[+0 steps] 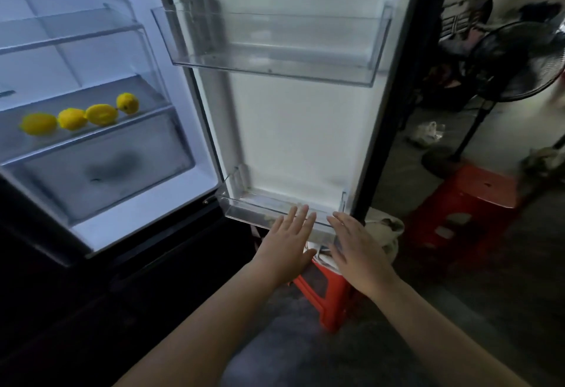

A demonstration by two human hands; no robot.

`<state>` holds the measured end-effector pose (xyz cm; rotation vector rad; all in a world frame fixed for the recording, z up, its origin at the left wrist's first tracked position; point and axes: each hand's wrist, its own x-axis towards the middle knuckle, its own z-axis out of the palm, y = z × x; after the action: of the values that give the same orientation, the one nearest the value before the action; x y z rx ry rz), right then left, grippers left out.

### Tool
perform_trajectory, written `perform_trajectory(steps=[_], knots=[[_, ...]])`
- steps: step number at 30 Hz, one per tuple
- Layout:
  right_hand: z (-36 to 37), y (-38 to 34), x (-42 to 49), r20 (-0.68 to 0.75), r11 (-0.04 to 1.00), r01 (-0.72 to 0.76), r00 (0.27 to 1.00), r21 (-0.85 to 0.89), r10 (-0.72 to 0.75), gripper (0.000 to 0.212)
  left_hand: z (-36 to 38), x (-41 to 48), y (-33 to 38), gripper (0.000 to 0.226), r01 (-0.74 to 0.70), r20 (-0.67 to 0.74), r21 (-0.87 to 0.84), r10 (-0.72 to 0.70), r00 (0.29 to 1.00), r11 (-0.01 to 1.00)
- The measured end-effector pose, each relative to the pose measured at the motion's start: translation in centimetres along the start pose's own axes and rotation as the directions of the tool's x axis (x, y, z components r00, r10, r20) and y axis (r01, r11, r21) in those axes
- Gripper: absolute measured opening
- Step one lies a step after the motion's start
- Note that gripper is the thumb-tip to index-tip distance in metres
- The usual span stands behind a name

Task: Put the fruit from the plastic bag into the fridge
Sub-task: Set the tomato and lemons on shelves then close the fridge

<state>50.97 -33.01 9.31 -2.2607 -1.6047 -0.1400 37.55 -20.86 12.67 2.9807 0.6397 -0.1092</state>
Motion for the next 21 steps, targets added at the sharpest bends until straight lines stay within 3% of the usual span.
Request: perform_trajectory(steps=[9,21], knots=[[1.0,0.6,-1.0,0.031,0.999,0.030,0.999,0.025,-0.031,0.054,2.0,0.3,0.8,0.070,0.090,0.025,0.012,-0.091,0.996,0.996],[2.0,-4.0,-3.7,-0.002,0.994,0.098,0.995,-0.045,-0.098,0.060,2.7,-4.7,-1.5,0.083,0.085,0.013,0.036,-0.085,0.996,0.996]])
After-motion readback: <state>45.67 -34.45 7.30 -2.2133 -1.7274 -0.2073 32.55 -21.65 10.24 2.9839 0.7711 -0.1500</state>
